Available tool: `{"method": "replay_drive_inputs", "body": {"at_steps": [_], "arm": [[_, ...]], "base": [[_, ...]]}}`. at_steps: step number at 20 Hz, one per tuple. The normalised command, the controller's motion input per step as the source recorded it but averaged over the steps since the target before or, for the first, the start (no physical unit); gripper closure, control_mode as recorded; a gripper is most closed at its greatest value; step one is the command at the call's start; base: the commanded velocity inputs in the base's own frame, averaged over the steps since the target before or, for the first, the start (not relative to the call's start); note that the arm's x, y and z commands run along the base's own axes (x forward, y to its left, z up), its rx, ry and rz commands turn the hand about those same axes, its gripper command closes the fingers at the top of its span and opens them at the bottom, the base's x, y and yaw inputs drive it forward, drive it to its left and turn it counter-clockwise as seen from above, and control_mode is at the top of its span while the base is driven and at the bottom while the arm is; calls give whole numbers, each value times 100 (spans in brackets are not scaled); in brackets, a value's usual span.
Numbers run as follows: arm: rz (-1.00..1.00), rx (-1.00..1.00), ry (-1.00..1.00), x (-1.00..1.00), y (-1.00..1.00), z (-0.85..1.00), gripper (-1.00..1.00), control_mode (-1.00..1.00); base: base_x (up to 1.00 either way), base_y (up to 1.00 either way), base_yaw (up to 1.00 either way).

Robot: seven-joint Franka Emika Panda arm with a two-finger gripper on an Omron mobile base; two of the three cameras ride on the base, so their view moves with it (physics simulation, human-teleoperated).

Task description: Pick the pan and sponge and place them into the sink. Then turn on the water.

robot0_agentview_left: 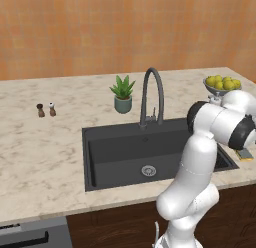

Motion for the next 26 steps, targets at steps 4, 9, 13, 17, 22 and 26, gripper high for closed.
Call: {"method": "replay_drive_inputs", "body": {"at_steps": [4,9,13,17,22,26], "arm": [[5,0,2,0,-5,-11,-100,-100],[5,1,2,0,0,-19,-100,-100],[4,0,4,1,0,-20,-100,-100],[2,0,5,0,10,-32,-100,-100],[0,0,1,0,33,-26,-100,-100],[0,0,0,0,25,-18,-100,-100]], "base": [[0,0,0],[0,0,0],[0,0,0],[0,0,0],[0,0,0],[0,0,0]]}}
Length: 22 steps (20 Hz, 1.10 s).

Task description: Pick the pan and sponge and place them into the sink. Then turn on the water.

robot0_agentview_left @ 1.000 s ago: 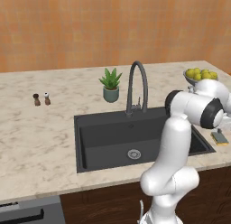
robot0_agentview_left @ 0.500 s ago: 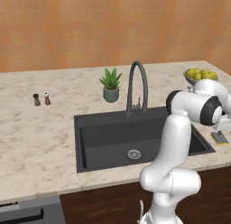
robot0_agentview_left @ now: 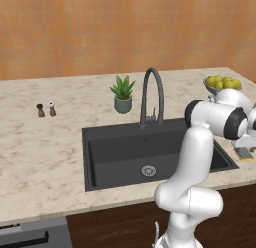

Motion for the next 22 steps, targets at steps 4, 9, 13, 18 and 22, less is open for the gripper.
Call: {"method": "replay_drive_inputs", "body": {"at_steps": [4,9,13,18,22], "arm": [[0,0,0,2,8,-25,-100,-100],[0,0,0,14,0,-23,-100,-100],[0,0,-4,7,0,-2,-100,-100],[0,0,-9,0,0,0,-100,-100],[0,0,-10,0,0,0,-100,-100]], "base": [[0,0,0],[0,0,0],[0,0,0],[0,0,0],[0,0,0]]}}
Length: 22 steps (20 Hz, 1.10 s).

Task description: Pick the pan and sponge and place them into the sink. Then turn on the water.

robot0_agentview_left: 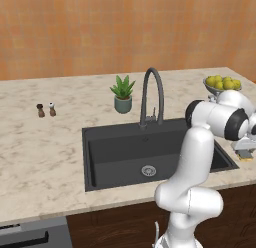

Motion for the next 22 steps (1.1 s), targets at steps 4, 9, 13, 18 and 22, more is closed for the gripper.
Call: {"method": "replay_drive_inputs", "body": {"at_steps": [4,9,13,18,22], "arm": [[0,0,-5,0,0,-4,-100,-100],[0,-4,-4,0,0,-4,-100,-100],[0,-6,-5,0,0,1,-100,-100],[0,-9,-1,0,0,-7,-100,-100],[0,-8,1,9,0,-26,-100,-100]], "base": [[0,0,0],[0,0,0],[0,0,0],[0,0,0],[0,0,0]]}}
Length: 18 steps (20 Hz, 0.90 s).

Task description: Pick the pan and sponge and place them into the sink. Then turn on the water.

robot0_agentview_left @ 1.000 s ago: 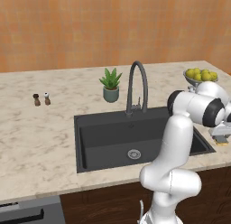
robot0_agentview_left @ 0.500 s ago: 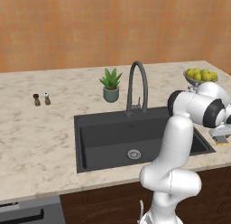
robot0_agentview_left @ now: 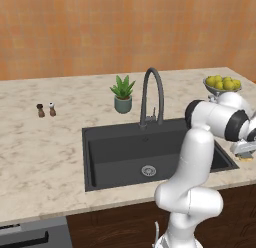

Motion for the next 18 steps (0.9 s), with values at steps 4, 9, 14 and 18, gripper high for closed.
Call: {"method": "replay_drive_inputs", "body": {"at_steps": [4,9,14,18], "arm": [[0,-4,7,15,0,-35,-100,-100],[0,0,10,12,0,-44,-100,-100],[0,0,5,0,0,-23,100,-100],[0,0,-1,0,-1,7,100,-100]], "base": [[0,0,0],[0,0,0],[0,0,0],[0,0,0]]}}
